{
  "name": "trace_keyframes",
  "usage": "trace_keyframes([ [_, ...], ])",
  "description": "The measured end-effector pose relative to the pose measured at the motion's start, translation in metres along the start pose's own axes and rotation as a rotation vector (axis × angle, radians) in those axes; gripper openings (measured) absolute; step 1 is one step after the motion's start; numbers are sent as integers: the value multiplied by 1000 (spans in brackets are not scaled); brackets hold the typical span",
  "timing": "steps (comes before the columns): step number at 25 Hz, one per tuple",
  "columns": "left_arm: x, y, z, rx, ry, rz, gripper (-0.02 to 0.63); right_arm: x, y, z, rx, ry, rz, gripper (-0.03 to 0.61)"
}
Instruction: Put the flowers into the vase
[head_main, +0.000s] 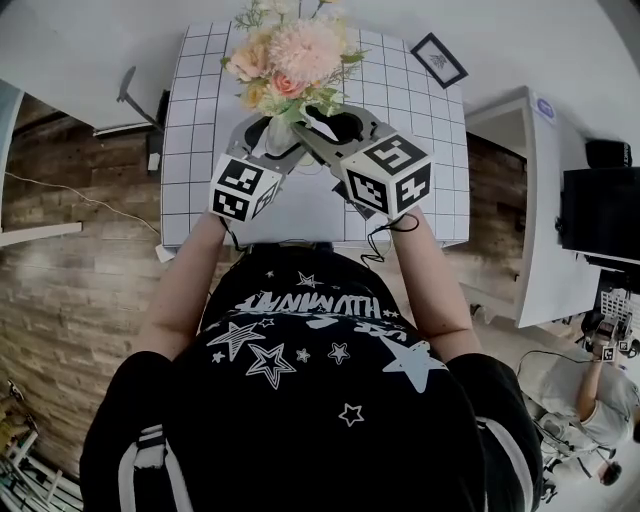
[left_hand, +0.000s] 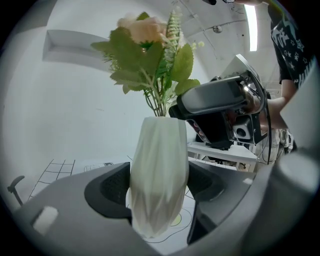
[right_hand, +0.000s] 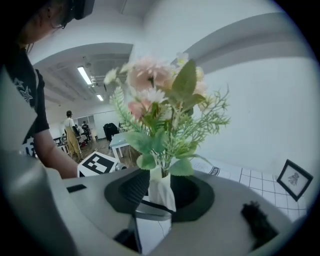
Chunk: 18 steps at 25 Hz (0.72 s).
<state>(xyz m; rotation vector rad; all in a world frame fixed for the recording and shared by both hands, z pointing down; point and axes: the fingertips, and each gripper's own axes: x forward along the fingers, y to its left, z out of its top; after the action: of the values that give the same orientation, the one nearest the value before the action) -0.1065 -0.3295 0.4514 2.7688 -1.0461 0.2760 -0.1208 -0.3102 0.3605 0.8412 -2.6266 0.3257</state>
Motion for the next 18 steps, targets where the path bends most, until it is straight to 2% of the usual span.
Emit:
trace_keyframes([
  [5,-1,0,0,1,-2,0,348,-11,1,-10,-17,21,-7,133],
  [18,-1,0,1,-8,-10,-9,351,-50,-18,-29,145,-67,-105,133],
])
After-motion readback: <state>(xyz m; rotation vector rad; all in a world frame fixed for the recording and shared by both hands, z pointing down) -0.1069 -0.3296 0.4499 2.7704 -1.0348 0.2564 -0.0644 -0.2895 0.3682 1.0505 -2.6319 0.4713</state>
